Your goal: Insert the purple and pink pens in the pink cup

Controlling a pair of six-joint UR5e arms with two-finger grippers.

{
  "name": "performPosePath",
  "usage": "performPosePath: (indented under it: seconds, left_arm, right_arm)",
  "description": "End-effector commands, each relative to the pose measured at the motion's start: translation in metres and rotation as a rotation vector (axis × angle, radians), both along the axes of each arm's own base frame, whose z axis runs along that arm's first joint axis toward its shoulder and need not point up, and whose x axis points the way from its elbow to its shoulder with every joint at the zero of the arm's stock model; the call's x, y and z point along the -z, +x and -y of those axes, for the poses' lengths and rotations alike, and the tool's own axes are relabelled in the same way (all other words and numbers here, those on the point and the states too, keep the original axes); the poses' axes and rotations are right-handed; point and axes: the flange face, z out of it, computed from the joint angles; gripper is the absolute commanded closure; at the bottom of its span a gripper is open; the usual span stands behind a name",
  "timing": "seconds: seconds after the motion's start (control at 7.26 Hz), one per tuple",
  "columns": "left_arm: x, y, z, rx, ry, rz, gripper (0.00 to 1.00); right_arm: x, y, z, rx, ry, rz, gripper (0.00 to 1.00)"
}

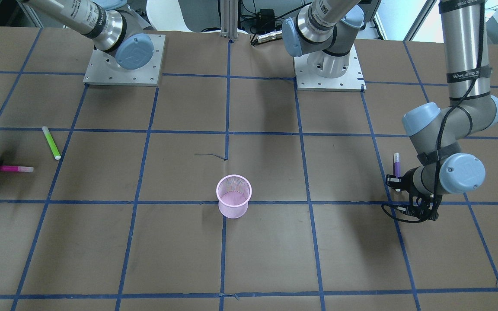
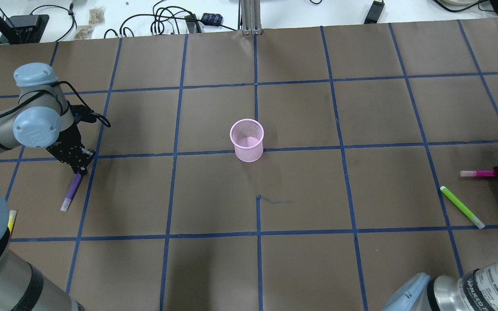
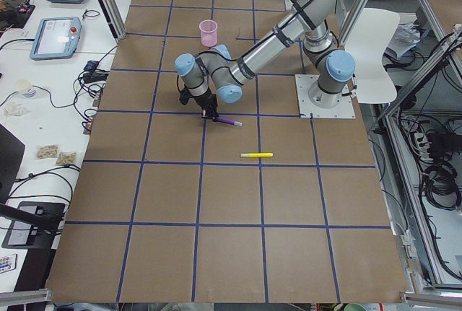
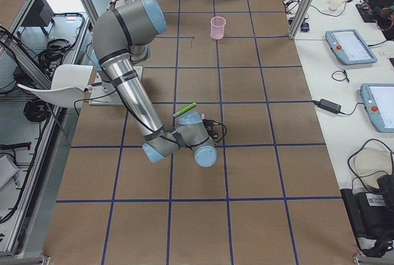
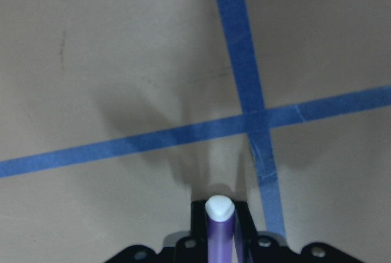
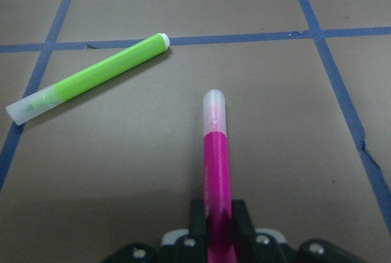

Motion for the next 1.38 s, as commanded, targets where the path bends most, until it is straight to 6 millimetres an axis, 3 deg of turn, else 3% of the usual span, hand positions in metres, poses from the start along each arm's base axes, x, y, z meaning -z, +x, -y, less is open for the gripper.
performPosePath:
  seconds: [0.0, 0.83, 0.96, 1.1, 1.24]
  left_arm:
    - [-0.013, -0.002, 0.002, 0.002, -0.017, 0.011, 1.00]
    - [-0.018, -0.007, 0.002, 0.008, -0.027, 0.007, 1.00]
    - [-0.019, -0.008, 0.003, 0.009, -0.028, 0.008, 1.00]
    - [-0.019, -0.008, 0.003, 0.009, -0.029, 0.007, 1.00]
    - [-0.021, -0.008, 0.003, 0.009, -0.032, 0.008, 1.00]
  right_arm:
    - [0.001, 0.000, 0.000, 0.001, 0.002, 0.002, 0.92]
    - [-0.010, 0.006, 0.001, 0.031, 0.043, 0.021, 0.95]
    - [-0.046, 0.018, 0.008, 0.051, 0.051, -0.008, 0.95]
    - [-0.097, 0.045, 0.022, 0.080, 0.077, -0.079, 0.95]
    - [-0.164, 0.094, 0.038, 0.129, 0.105, -0.159, 0.95]
